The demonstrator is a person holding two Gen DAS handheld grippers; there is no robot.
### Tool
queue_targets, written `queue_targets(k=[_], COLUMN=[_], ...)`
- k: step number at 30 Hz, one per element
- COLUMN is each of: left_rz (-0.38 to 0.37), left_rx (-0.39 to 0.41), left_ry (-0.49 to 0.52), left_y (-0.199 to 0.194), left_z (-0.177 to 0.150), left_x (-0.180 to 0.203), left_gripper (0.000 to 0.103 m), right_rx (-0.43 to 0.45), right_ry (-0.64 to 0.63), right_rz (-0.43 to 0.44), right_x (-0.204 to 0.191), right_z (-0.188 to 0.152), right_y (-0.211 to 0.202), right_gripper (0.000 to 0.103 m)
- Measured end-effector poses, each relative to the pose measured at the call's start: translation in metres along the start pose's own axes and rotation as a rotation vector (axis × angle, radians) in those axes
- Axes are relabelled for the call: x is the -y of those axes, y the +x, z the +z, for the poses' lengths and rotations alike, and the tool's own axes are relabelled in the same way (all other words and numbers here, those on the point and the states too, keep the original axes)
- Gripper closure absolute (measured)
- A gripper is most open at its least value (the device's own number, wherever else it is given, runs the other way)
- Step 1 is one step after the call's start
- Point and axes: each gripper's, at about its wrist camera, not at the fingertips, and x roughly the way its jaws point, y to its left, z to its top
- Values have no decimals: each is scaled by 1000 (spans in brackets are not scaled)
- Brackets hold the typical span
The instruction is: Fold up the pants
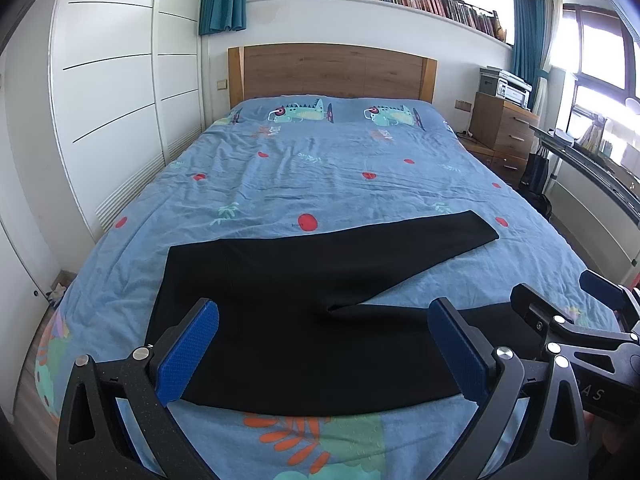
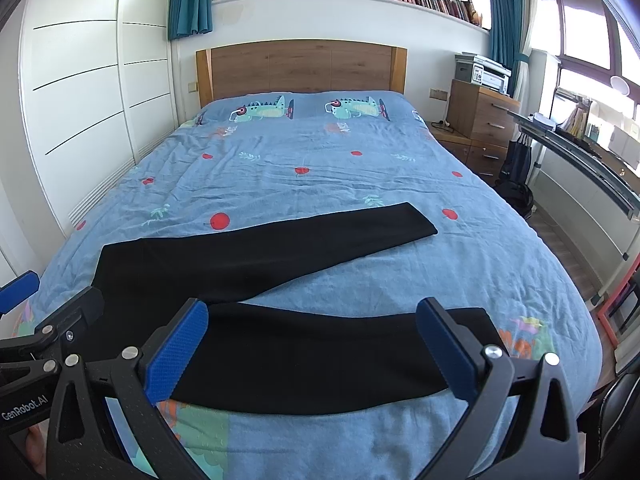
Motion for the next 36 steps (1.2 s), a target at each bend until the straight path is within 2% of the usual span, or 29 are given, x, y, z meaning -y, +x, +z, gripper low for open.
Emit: queue_targets(k=[36], left_rz=[-4], left_rx=[-17], left_ry=[-7], left_y=[5], left_z=[-7], left_x=[-5], left_gripper=[1], right_rx=[-19], right_ry=[-12], right_rz=[-4], right_x=[6], right_z=[-9], right_y=[4], right_gripper=[0])
